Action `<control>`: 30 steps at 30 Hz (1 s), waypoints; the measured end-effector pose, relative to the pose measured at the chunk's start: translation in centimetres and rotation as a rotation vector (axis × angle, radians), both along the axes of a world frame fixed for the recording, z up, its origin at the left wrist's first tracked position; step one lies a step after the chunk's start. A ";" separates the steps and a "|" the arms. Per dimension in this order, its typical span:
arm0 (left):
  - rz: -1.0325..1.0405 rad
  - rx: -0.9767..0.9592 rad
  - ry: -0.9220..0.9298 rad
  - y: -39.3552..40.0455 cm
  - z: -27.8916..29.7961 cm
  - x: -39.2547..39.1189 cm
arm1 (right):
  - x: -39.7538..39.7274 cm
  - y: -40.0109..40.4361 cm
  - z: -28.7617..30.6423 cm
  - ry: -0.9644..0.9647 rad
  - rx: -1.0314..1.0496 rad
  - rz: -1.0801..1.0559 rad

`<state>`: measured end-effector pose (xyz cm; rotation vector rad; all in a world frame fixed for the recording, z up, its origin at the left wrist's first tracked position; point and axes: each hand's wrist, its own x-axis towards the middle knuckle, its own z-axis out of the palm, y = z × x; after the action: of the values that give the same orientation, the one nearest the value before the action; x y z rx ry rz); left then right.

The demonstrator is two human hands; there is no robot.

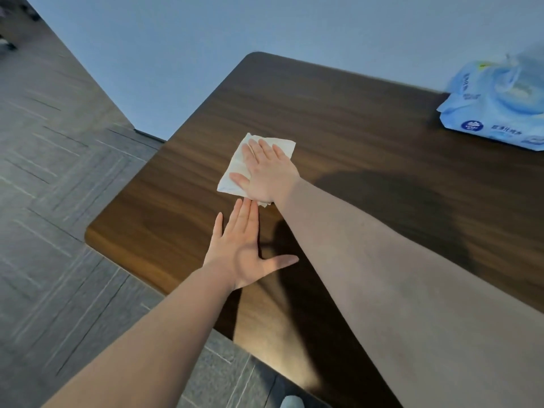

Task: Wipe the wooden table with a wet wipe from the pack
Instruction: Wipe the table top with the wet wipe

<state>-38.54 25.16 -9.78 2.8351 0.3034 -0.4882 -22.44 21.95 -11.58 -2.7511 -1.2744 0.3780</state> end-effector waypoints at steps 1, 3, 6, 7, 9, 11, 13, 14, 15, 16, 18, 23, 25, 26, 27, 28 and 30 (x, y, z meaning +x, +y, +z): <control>-0.002 -0.034 -0.025 0.2 0.0 -0.5 | -0.2 0.0 0.0 0.001 0.001 0.007; -0.013 -0.047 -0.071 1.1 0.1 -2.0 | -1.3 0.4 0.0 0.008 0.012 0.028; 0.017 -0.002 -0.138 3.0 0.4 -4.3 | -3.7 0.6 0.0 0.032 0.041 0.046; 0.041 0.004 -0.155 3.4 0.5 -4.9 | -4.6 0.2 0.0 0.033 0.051 0.048; 0.067 0.029 -0.138 3.5 0.6 -5.5 | -6.3 -1.3 0.2 0.023 0.051 0.058; 0.061 0.069 -0.090 2.7 0.7 -5.6 | -7.5 -3.5 0.3 0.038 0.038 0.051; 0.030 0.086 -0.067 0.9 0.8 -5.3 | -8.2 -6.6 0.4 0.025 0.028 0.006; 0.003 0.086 -0.060 -0.1 0.9 -5.0 | -8.4 -8.4 0.4 0.012 0.024 -0.022; -0.033 0.082 -0.055 -1.4 1.1 -4.7 | -8.5 -10.4 0.5 0.013 0.017 -0.050; -0.071 0.079 -0.052 -2.7 1.3 -4.3 | -8.5 -12.5 0.7 0.031 0.004 -0.082; -0.152 0.067 -0.038 -5.6 1.7 -3.5 | -8.5 -17.0 1.0 0.077 -0.036 -0.164; -0.345 0.006 -0.001 -13.6 1.9 -1.9 | -9.3 -29.5 1.1 0.106 -0.139 -0.447; -0.438 0.029 -0.011 -17.0 1.8 -1.3 | -9.9 -34.9 1.3 0.089 -0.164 -0.561; -0.491 0.048 -0.015 -18.6 1.8 -1.0 | -10.1 -37.6 1.2 0.085 -0.181 -0.614; -0.537 0.060 -0.015 -20.3 1.8 -0.7 | -10.5 -40.3 1.2 0.087 -0.197 -0.668; -0.571 0.064 -0.012 -21.9 1.8 -0.3 | -10.8 -42.9 1.2 0.090 -0.207 -0.724; -0.622 0.064 -0.005 -25.2 2.0 0.4 | -11.5 -48.1 1.0 0.084 -0.230 -0.823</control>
<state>-38.19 -0.05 -7.83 2.9527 -0.5948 -0.5884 -33.98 -26.15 -10.55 -3.0816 -0.0147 0.5580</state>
